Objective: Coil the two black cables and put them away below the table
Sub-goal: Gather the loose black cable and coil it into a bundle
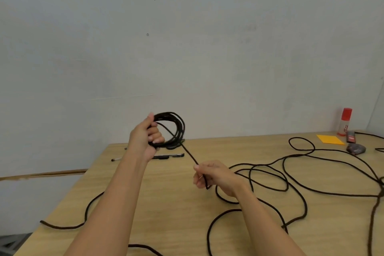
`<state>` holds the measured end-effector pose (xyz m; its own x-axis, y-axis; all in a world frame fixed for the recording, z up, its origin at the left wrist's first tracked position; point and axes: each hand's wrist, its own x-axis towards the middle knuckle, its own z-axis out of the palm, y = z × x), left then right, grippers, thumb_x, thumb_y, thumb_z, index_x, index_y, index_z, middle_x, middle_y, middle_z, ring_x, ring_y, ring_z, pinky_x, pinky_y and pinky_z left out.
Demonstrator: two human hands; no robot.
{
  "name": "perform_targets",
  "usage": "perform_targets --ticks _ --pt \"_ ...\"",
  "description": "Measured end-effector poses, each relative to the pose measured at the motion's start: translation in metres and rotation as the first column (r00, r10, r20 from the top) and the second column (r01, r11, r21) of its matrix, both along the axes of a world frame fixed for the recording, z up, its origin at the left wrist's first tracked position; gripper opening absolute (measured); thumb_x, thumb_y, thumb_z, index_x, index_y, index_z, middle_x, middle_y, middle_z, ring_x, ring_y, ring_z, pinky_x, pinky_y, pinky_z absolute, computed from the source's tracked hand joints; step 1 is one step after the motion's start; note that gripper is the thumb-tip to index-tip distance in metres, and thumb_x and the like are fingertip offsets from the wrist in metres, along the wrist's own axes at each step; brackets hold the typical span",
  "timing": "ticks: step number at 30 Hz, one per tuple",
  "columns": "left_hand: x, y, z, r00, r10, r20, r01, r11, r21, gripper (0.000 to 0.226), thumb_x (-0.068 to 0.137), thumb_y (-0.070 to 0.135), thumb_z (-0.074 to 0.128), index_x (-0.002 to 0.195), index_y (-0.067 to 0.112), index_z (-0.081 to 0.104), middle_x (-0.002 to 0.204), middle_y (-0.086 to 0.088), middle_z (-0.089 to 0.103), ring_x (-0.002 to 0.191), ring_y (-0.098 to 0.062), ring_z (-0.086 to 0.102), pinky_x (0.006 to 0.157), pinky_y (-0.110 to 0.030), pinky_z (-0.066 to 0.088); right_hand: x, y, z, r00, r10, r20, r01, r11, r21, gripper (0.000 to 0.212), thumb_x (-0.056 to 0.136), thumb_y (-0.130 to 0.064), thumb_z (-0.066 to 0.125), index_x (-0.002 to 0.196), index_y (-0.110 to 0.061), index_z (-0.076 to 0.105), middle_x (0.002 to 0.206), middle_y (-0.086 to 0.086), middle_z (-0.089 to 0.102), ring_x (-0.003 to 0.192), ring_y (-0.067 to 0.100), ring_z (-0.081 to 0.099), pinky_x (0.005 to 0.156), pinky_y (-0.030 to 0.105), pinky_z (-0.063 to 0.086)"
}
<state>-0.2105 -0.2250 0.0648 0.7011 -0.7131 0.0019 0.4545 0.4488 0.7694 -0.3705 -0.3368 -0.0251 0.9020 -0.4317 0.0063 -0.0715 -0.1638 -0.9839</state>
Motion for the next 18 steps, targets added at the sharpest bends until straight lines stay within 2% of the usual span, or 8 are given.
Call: perform_targets --ticks 3,6,9,11,12,13,15,18 --pt "0.001 -0.005 -0.001 0.951 0.301 -0.065 -0.305 0.951 -0.044 0.036 0.096 0.029 0.051 0.066 0.012 0.041 0.044 0.005 0.028 0.031 -0.007 0.024 0.035 -0.018 0.025 0.004 0.008 0.007 0.959 -0.059 -0.277 -0.062 0.910 -0.410 0.022 0.098 -0.026 0.046 0.082 -0.015 0.056 0.081 -0.001 0.066 0.073 0.006 0.058 0.072 0.024 0.043" --pt "0.006 -0.008 -0.006 0.810 0.476 0.344 -0.544 0.828 0.137 0.041 0.098 0.039 0.043 0.068 0.011 0.043 0.057 -0.001 0.040 0.048 -0.018 0.042 0.046 -0.027 0.033 0.004 0.019 0.030 0.875 -0.148 -0.460 -0.244 0.686 -0.685 0.018 0.097 -0.021 0.038 0.105 -0.018 0.054 0.091 0.000 0.058 0.079 0.019 0.059 0.067 0.029 0.042" --pt "0.005 -0.015 -0.016 0.513 0.163 0.843 -0.655 0.709 0.262 0.042 0.098 0.042 0.038 0.083 0.004 0.050 0.073 -0.007 0.052 0.071 -0.025 0.050 0.059 -0.031 0.034 0.007 0.037 0.062 0.878 -0.184 -0.442 -0.319 0.463 -0.827 0.026 0.096 -0.016 0.037 0.112 -0.015 0.059 0.105 0.007 0.062 0.087 0.026 0.057 0.071 0.034 0.043" --pt "-0.005 -0.017 -0.025 0.323 -0.160 0.933 -0.585 0.741 0.330 0.037 0.098 0.038 0.041 0.082 0.006 0.049 0.069 -0.002 0.052 0.068 -0.021 0.051 0.058 -0.030 0.033 0.010 0.044 0.081 0.945 -0.123 -0.302 -0.233 0.396 -0.888 0.025 0.096 -0.020 0.045 0.107 -0.013 0.065 0.097 0.005 0.065 0.085 0.024 0.056 0.066 0.030 0.041" --pt "-0.012 -0.016 -0.028 0.301 -0.267 0.915 -0.497 0.776 0.390 0.034 0.098 0.035 0.042 0.078 0.009 0.049 0.065 -0.001 0.054 0.063 -0.017 0.053 0.054 -0.029 0.034 0.012 0.045 0.089 0.969 -0.080 -0.232 -0.180 0.407 -0.895 0.023 0.094 -0.021 0.050 0.105 -0.013 0.069 0.091 0.002 0.066 0.080 0.020 0.055 0.063 0.026 0.039" --pt "-0.015 -0.014 -0.031 0.341 -0.344 0.875 -0.374 0.804 0.462 0.032 0.099 0.030 0.041 0.075 0.010 0.050 0.063 -0.002 0.057 0.057 -0.014 0.055 0.048 -0.026 0.036 0.013 0.043 0.096 0.985 -0.043 -0.170 -0.133 0.446 -0.885 0.020 0.091 -0.020 0.056 0.101 -0.013 0.072 0.086 -0.001 0.068 0.075 0.015 0.056 0.062 0.024 0.037" --pt "-0.020 -0.008 -0.034 0.563 -0.419 0.712 -0.075 0.833 0.549 0.029 0.099 0.016 0.036 0.078 0.008 0.054 0.061 -0.005 0.060 0.053 -0.017 0.061 0.042 -0.021 0.038 0.014 0.033 0.103 0.999 -0.017 -0.034 -0.017 0.604 -0.797 0.014 0.086 -0.017 0.064 0.089 -0.010 0.075 0.066 -0.008 0.068 0.058 0.002 0.053 0.058 0.017 0.038" --pt "-0.023 -0.004 -0.035 0.791 -0.416 0.449 0.210 0.873 0.440 0.029 0.102 0.020 0.034 0.083 0.006 0.051 0.051 -0.003 0.055 0.048 -0.021 0.062 0.045 -0.023 0.043 0.014 0.016 0.098 0.985 -0.108 0.135 0.169 0.760 -0.628 0.014 0.087 -0.022 0.066 0.083 -0.011 0.074 0.059 -0.008 0.061 0.056 0.003 0.051 0.060 0.021 0.042"
